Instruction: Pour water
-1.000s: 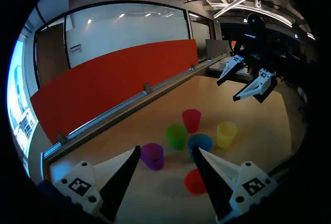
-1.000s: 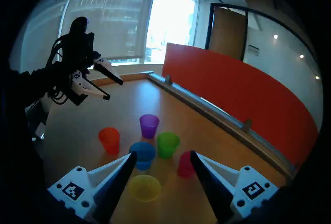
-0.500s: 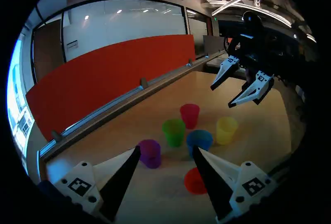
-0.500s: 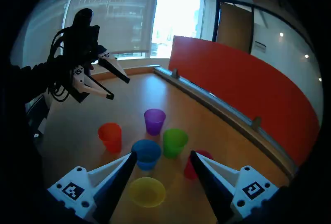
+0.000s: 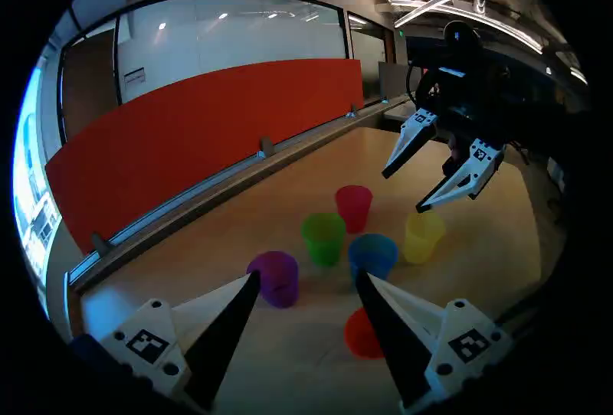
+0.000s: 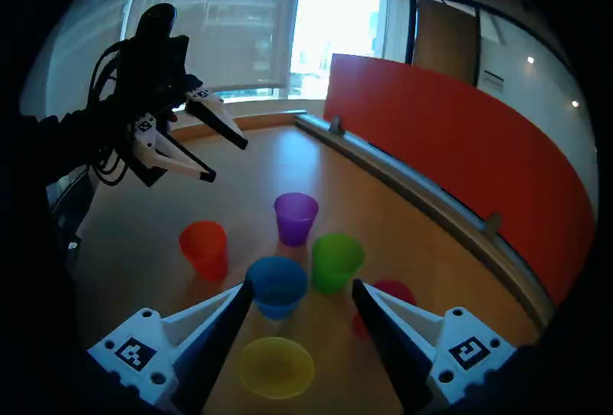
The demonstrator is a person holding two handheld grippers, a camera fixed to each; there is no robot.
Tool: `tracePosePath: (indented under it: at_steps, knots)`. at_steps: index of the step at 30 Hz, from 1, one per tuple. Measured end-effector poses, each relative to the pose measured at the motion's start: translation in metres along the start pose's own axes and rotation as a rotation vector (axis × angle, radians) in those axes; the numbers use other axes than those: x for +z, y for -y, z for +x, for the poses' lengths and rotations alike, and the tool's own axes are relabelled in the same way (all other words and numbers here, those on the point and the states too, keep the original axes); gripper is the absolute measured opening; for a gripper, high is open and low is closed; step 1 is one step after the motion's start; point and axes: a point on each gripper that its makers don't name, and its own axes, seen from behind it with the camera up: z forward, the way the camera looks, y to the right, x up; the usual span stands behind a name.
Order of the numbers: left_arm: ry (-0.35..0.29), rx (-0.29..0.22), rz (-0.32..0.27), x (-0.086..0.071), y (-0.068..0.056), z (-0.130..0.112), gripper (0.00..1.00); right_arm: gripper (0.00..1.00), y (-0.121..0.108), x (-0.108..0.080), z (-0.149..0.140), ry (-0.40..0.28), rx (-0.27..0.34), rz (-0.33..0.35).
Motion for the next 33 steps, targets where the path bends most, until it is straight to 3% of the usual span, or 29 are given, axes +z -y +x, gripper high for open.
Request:
tracePosePath:
  at_steps: [33]
  knots:
    - [0.003,-0.003,0.019,0.000,0.007,-0.007,0.92,1.00,0.028,0.064,-0.033,0.155,-0.016,0.110]
